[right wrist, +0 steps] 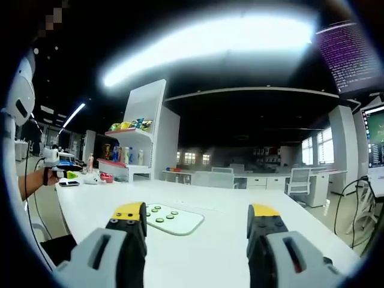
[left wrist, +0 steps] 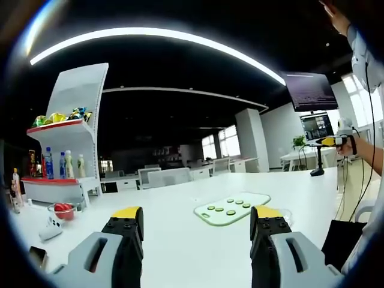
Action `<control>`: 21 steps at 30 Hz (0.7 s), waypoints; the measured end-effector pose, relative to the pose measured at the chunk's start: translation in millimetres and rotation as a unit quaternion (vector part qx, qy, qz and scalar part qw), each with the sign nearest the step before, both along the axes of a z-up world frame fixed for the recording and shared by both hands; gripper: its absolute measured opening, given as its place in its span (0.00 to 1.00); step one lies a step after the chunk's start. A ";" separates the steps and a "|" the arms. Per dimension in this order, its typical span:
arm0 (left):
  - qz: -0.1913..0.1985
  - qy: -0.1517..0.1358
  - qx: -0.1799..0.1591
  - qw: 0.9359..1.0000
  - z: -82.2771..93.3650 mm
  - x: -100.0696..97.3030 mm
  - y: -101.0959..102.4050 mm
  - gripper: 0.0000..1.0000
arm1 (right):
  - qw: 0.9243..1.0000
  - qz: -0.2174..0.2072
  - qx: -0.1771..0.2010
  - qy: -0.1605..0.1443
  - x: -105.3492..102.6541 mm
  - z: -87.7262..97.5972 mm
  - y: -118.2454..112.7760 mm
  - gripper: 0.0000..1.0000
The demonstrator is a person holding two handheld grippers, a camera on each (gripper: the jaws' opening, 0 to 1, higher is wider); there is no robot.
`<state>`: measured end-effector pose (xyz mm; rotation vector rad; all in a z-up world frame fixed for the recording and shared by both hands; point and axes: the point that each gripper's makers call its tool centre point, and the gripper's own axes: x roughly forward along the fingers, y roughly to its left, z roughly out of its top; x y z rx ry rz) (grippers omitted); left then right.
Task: Open the petri dish lid, add cucumber slices into the petri dish, and close the lid
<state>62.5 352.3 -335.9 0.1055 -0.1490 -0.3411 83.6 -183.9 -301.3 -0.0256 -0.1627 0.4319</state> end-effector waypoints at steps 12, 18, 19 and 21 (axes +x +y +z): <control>0.002 -0.003 0.002 1.000 2.0 -0.4 1.4 0.72 | 1.000 0.000 0.003 -0.004 -0.8 2.6 2.1 0.67; 0.002 -0.004 0.002 1.000 4.3 -1.3 2.0 0.72 | 1.000 0.000 0.003 -0.002 -2.3 2.7 3.5 0.67; 0.002 -0.005 0.003 1.000 5.0 -1.1 2.0 0.72 | 1.000 0.000 0.003 -0.003 -2.7 3.3 3.2 0.67; 0.002 -0.006 0.002 1.000 6.5 -0.5 1.7 0.72 | 1.000 -0.001 0.007 -0.003 -2.9 4.0 2.7 0.67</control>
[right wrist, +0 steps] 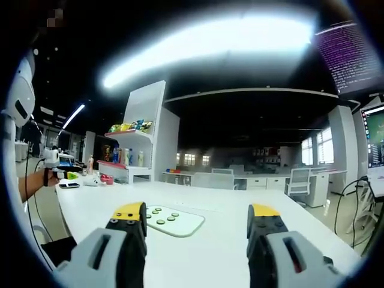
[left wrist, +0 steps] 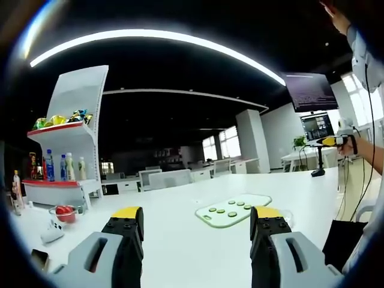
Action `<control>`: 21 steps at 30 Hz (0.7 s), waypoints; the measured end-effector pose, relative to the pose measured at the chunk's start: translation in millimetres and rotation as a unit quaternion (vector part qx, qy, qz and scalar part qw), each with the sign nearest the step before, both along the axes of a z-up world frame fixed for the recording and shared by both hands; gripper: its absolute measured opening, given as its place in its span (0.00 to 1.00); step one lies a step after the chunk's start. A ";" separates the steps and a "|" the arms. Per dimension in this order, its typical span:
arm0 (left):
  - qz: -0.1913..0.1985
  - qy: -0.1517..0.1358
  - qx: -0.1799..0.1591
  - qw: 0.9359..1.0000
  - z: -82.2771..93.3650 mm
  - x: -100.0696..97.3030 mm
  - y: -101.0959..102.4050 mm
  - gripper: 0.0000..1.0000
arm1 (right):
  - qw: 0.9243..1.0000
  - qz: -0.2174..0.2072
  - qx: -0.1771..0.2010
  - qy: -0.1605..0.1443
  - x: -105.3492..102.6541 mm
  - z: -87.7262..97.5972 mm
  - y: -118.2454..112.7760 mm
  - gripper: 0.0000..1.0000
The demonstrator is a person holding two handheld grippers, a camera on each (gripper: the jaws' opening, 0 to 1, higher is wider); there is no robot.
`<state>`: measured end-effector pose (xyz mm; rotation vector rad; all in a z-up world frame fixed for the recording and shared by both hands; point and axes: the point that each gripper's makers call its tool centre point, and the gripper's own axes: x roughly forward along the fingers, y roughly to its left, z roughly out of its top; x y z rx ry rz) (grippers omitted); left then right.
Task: Open the petri dish lid, add cucumber slices into the petri dish, and close the lid
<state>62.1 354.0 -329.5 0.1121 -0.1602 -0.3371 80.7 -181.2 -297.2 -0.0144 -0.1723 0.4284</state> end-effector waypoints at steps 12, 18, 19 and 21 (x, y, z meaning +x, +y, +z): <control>-0.004 0.000 -0.006 1.000 0.6 1.2 -1.3 0.72 | 1.000 -0.006 0.003 -0.006 -6.1 6.5 2.4 0.67; -0.007 -0.005 -0.007 1.000 5.0 -2.2 -2.6 0.72 | 1.000 -0.003 0.001 -0.007 -11.1 7.8 5.0 0.67; -0.008 -0.006 -0.007 1.000 5.9 -2.7 -3.0 0.72 | 1.000 -0.004 0.001 -0.008 -12.0 8.4 5.4 0.67; -0.007 -0.006 -0.007 1.000 6.5 -3.4 -3.4 0.72 | 1.000 -0.003 0.002 -0.008 -13.1 8.9 5.7 0.67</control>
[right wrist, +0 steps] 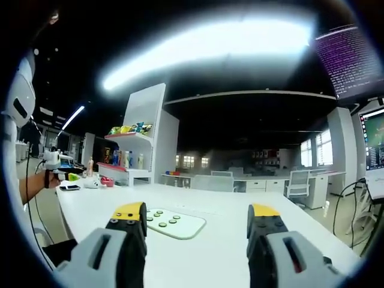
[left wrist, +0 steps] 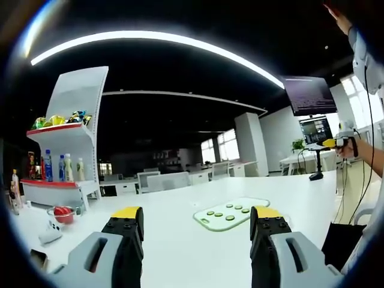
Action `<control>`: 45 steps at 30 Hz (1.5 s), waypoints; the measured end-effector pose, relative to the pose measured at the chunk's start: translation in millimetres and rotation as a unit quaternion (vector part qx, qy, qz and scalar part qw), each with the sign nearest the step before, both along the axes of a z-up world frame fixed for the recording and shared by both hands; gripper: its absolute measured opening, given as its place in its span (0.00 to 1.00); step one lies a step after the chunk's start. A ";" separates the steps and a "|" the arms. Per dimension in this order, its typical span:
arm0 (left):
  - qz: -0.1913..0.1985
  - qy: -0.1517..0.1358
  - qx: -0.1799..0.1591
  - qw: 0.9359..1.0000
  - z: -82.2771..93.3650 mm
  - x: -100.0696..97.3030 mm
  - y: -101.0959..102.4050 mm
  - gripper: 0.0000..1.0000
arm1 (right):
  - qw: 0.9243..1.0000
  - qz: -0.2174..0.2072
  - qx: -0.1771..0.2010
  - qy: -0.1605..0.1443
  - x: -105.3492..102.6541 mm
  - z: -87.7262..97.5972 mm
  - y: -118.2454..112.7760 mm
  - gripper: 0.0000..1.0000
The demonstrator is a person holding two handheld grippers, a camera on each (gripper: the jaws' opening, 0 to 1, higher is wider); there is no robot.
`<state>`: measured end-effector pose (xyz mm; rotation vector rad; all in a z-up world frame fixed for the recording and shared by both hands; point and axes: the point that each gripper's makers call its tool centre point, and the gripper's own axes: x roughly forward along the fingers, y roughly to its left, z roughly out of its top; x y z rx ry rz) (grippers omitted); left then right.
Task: Open the petri dish lid, add cucumber slices into the petri dish, and close the lid
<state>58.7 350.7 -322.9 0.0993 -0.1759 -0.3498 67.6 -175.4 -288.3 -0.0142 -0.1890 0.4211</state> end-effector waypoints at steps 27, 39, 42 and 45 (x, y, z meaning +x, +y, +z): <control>-0.024 -0.014 -0.008 1.000 13.2 -3.8 -17.0 0.72 | 0.999 -0.008 0.030 -0.003 -48.0 7.4 4.7 0.67; -0.015 -0.016 -0.020 1.000 9.7 -0.3 -8.2 0.72 | 0.999 -0.027 0.029 0.001 -51.4 9.3 -2.9 0.66; -0.014 -0.016 -0.019 1.000 9.8 0.1 -6.9 0.72 | 0.999 -0.032 0.025 0.003 -51.9 9.0 -6.7 0.66; -0.012 -0.014 -0.019 1.000 7.7 0.6 -5.2 0.72 | 0.999 -0.034 0.026 0.004 -52.9 8.5 -9.1 0.66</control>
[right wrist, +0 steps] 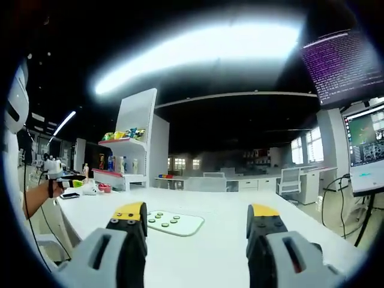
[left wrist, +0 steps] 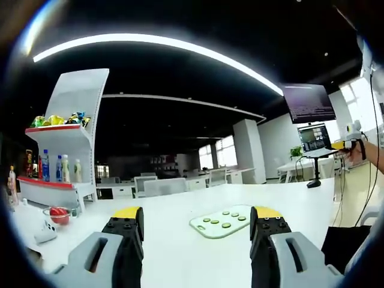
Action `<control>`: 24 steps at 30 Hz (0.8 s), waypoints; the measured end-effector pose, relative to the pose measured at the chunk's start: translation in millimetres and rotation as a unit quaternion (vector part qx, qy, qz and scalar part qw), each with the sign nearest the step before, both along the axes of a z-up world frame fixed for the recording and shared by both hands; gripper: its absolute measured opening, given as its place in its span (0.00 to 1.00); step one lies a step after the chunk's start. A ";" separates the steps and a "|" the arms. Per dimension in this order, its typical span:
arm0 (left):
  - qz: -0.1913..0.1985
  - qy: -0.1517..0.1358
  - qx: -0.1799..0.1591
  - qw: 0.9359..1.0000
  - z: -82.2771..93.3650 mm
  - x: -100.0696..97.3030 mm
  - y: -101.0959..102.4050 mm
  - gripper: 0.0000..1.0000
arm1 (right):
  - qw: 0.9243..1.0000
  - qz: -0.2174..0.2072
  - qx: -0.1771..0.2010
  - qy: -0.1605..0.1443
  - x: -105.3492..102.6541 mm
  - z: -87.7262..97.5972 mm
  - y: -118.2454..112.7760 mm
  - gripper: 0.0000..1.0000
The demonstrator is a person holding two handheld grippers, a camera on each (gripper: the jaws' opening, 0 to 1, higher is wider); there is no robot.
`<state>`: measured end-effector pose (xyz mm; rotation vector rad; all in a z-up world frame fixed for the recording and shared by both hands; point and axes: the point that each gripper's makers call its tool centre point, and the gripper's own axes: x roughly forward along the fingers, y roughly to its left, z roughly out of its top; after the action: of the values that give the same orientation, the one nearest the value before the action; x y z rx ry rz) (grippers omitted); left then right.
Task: Open the petri dish lid, add cucumber slices into the petri dish, and close the lid
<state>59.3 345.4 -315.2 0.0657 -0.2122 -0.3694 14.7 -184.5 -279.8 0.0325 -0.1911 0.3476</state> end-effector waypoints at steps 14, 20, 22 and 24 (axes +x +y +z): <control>-0.003 0.008 0.013 1.000 -0.8 1.6 -8.2 0.72 | 1.000 0.002 0.027 -0.002 13.4 -3.0 -2.9 0.66; -0.005 0.011 0.012 1.000 -1.7 2.3 -11.4 0.72 | 0.999 0.016 0.027 -0.001 23.3 -9.6 5.9 0.66; -0.008 0.012 0.012 1.000 -2.2 3.3 -14.8 0.72 | 0.999 0.023 0.037 0.001 27.9 -12.5 8.8 0.66; -0.011 0.012 0.017 1.000 -3.0 1.8 -19.7 0.72 | 0.999 0.027 0.033 0.006 33.7 -17.7 13.3 0.66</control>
<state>61.1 325.8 -318.2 0.0922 -0.1828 -0.3965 48.4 -171.2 -297.5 0.1057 -0.1899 0.3942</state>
